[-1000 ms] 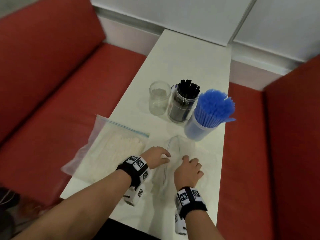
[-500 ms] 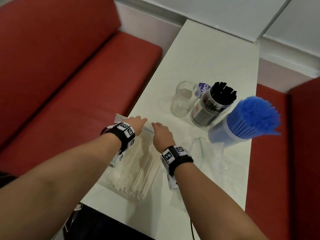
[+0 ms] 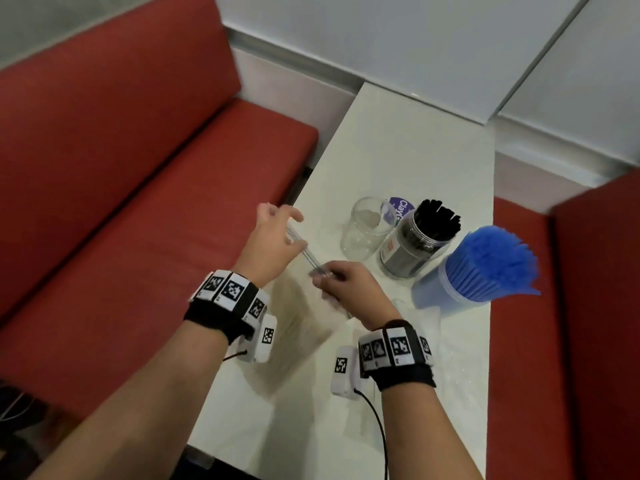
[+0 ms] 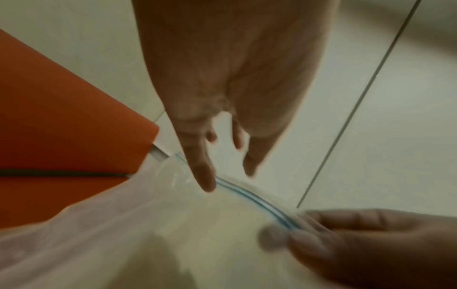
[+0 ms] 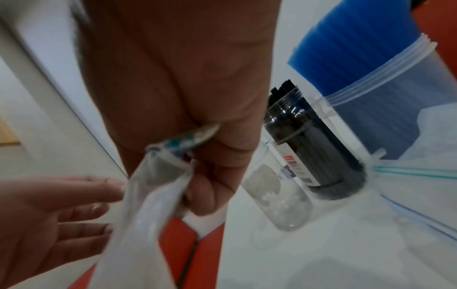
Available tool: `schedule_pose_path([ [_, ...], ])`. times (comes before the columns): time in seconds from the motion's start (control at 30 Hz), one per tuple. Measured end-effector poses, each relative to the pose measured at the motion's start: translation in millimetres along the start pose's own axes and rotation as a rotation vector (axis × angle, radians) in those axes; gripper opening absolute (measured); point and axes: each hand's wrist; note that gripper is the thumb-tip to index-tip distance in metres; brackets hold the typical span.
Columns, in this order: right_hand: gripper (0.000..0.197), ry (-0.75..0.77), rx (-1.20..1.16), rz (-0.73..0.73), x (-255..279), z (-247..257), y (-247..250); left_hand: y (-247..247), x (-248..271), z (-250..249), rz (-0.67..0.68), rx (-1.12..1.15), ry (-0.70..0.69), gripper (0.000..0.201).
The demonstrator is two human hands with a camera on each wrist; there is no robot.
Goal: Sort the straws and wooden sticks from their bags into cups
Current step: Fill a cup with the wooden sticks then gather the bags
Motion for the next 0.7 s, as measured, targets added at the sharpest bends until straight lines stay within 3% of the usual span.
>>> schedule_pose_path([
  [0.03,0.008,0.023,-0.038,-0.040,7,10,3,3,4,-15,-0.079,0.016,0.061,0.023],
  [0.07,0.008,0.044,-0.058,-0.081,12,19,5,5,6,-26,-0.069,0.019,0.135,0.031],
  [0.13,0.008,0.085,-0.069,-0.158,21,32,6,4,10,-45,0.177,0.144,0.310,0.051],
  [0.2,0.011,0.125,-0.036,-0.210,27,39,9,3,14,-59,0.321,0.304,0.392,0.047],
  [0.33,0.015,0.136,-0.072,-0.199,36,39,26,-1,20,-74,0.312,0.401,0.329,0.022],
  [0.5,0.010,0.047,-0.281,-0.204,41,38,42,-10,30,-88,0.420,0.451,0.341,0.026],
  [0.7,0.014,-0.121,-0.538,-0.096,51,30,55,-19,40,-94,0.395,0.502,0.379,0.024],
])
Point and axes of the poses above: each hand's wrist, its own x-axis away from the middle knuckle, its own y-axis out of the back of the hand, z = x × y, and after that the axes turned 8 degrees about -z, right-handed
